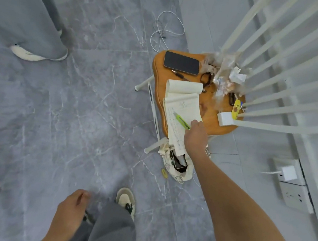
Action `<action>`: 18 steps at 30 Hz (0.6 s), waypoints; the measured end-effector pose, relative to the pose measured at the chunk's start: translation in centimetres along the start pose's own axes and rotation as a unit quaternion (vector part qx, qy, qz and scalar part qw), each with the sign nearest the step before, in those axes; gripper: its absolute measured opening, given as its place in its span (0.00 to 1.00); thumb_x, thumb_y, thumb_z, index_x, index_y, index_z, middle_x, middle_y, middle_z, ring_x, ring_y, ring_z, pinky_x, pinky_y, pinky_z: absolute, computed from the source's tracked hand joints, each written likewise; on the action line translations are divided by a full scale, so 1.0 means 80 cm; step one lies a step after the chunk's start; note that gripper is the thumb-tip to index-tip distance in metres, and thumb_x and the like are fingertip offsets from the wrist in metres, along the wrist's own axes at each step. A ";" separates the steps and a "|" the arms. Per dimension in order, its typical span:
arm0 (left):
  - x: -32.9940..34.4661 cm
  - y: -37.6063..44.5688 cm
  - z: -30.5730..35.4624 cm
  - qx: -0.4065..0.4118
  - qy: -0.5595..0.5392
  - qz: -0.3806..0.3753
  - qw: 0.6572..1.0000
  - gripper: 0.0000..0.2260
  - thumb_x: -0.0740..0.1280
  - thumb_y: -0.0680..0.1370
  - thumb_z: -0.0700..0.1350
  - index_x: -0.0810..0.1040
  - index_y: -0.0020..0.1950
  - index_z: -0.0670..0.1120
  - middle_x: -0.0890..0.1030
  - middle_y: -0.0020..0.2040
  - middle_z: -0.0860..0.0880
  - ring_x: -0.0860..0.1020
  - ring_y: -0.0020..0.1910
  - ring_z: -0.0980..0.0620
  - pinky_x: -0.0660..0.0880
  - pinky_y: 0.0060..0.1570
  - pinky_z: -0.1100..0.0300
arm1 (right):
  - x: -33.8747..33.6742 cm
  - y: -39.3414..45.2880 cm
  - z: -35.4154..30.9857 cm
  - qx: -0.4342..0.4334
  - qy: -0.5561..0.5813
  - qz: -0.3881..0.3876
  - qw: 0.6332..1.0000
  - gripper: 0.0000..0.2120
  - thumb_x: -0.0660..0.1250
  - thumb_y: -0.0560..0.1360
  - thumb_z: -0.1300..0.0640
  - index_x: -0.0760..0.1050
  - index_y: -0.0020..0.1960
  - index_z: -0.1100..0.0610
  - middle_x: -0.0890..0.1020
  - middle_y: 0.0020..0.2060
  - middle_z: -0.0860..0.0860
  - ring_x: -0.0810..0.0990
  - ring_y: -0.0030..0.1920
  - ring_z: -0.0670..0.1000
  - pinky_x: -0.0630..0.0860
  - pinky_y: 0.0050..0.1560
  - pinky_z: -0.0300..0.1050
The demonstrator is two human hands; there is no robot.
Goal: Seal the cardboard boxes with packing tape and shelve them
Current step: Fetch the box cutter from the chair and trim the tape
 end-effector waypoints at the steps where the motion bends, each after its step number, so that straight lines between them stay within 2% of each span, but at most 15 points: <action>1: 0.001 0.005 0.004 0.001 0.002 0.001 1.000 0.11 0.61 0.82 0.42 0.79 0.42 0.46 0.82 0.39 0.43 0.79 0.41 0.43 0.72 0.44 0.51 | 0.002 0.005 -0.001 0.002 0.000 0.017 1.000 0.10 0.59 0.79 0.64 0.70 0.60 0.61 0.74 0.56 0.58 0.74 0.57 0.59 0.70 0.52 0.52; 4: -0.001 0.014 0.018 0.002 0.011 0.001 1.000 0.10 0.60 0.82 0.41 0.79 0.43 0.47 0.82 0.39 0.44 0.80 0.41 0.44 0.73 0.44 0.50 | 0.005 0.008 -0.001 0.005 -0.001 0.021 1.000 0.08 0.59 0.79 0.65 0.71 0.58 0.61 0.76 0.54 0.57 0.75 0.56 0.58 0.70 0.52 0.51; 8: -0.014 0.016 0.053 -0.006 0.001 -0.002 1.000 0.11 0.58 0.82 0.41 0.79 0.47 0.47 0.81 0.44 0.44 0.78 0.43 0.45 0.71 0.42 0.54 | -0.011 -0.001 -0.003 0.007 -0.005 0.000 1.000 0.07 0.60 0.80 0.63 0.72 0.57 0.60 0.77 0.53 0.57 0.76 0.55 0.57 0.73 0.53 0.51; 11: -0.030 0.002 0.093 0.002 -0.036 -0.008 0.999 0.12 0.56 0.83 0.40 0.79 0.50 0.45 0.80 0.46 0.45 0.77 0.46 0.47 0.69 0.45 0.57 | -0.039 -0.031 -0.020 0.021 0.049 -0.006 0.999 0.08 0.61 0.80 0.61 0.73 0.58 0.60 0.77 0.53 0.56 0.76 0.54 0.58 0.73 0.55 0.56; 14: -0.058 -0.025 0.128 0.010 -0.075 -0.009 0.997 0.12 0.56 0.83 0.38 0.79 0.49 0.45 0.80 0.45 0.45 0.77 0.45 0.48 0.69 0.40 0.62 | -0.077 -0.080 -0.049 0.016 0.105 -0.021 0.994 0.08 0.62 0.79 0.60 0.74 0.57 0.59 0.77 0.53 0.55 0.76 0.53 0.58 0.72 0.54 0.54; 16: -0.089 -0.049 0.139 0.012 -0.099 -0.006 0.995 0.12 0.56 0.83 0.39 0.79 0.48 0.45 0.80 0.45 0.46 0.77 0.44 0.49 0.69 0.39 0.65 | -0.101 -0.126 -0.078 0.007 0.152 -0.031 0.988 0.04 0.63 0.78 0.61 0.73 0.53 0.58 0.77 0.49 0.55 0.76 0.50 0.59 0.72 0.52 0.54; 18: -0.126 -0.075 0.143 0.016 -0.122 0.009 0.992 0.13 0.56 0.83 0.39 0.78 0.46 0.46 0.80 0.44 0.46 0.77 0.44 0.48 0.70 0.40 0.63 | -0.123 -0.179 -0.113 -0.022 0.184 -0.048 0.981 0.03 0.64 0.77 0.61 0.71 0.48 0.55 0.77 0.45 0.53 0.77 0.47 0.57 0.73 0.49 0.53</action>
Point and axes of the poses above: each hand's wrist, its own y-axis towards the middle knuckle, its own x-axis out of the palm, z = x × y, the point moved 5 cm from there along y, towards the middle knuckle
